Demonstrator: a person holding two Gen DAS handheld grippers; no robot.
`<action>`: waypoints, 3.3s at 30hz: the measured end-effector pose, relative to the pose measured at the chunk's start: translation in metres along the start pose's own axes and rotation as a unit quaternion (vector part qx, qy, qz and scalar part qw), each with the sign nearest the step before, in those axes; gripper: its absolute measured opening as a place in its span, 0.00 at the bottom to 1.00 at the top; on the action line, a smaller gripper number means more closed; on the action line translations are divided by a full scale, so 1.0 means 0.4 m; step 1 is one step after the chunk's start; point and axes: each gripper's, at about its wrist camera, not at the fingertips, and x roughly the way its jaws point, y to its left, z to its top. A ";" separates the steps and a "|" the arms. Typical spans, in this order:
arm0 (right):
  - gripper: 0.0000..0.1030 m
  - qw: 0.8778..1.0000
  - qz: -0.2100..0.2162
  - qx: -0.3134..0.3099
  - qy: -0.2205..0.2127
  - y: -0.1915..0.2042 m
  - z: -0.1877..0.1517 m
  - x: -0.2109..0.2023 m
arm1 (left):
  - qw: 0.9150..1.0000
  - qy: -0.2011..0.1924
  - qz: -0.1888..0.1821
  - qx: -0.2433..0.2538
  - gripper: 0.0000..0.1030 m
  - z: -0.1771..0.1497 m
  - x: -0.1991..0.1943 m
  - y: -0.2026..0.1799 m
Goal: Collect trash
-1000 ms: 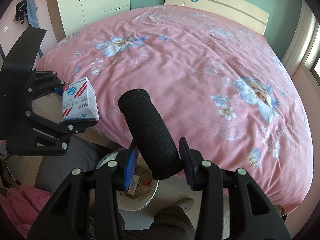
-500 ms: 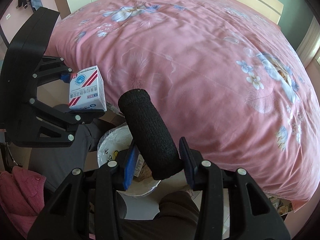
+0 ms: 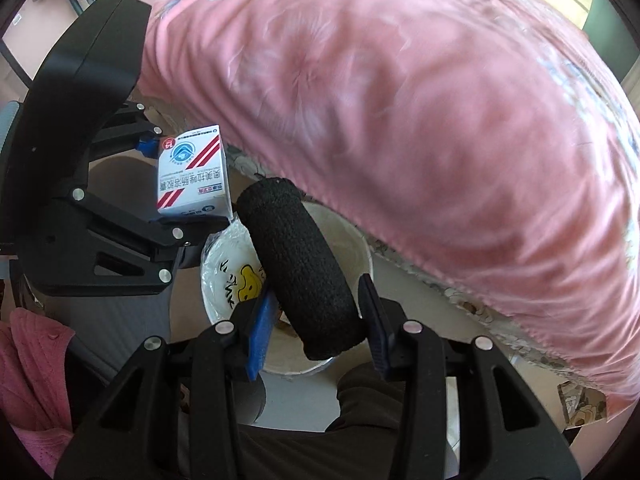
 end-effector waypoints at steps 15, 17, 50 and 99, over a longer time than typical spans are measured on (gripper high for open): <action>0.41 0.998 0.027 0.011 0.064 0.013 -0.051 0.184 | 0.998 0.057 -0.027 -0.013 0.58 -0.037 0.163 -0.007; 0.41 0.997 0.030 0.013 0.072 0.013 -0.059 0.206 | 0.997 0.065 -0.032 -0.014 0.58 -0.044 0.186 -0.007; 0.55 0.982 0.030 0.076 0.170 0.014 -0.096 0.530 | 0.982 0.167 -0.055 -0.075 0.74 -0.077 0.495 -0.003; 0.84 0.967 -0.093 0.101 -0.213 0.087 -0.112 -0.399 | 0.978 -0.173 0.088 -0.074 0.89 -0.099 -0.358 -0.017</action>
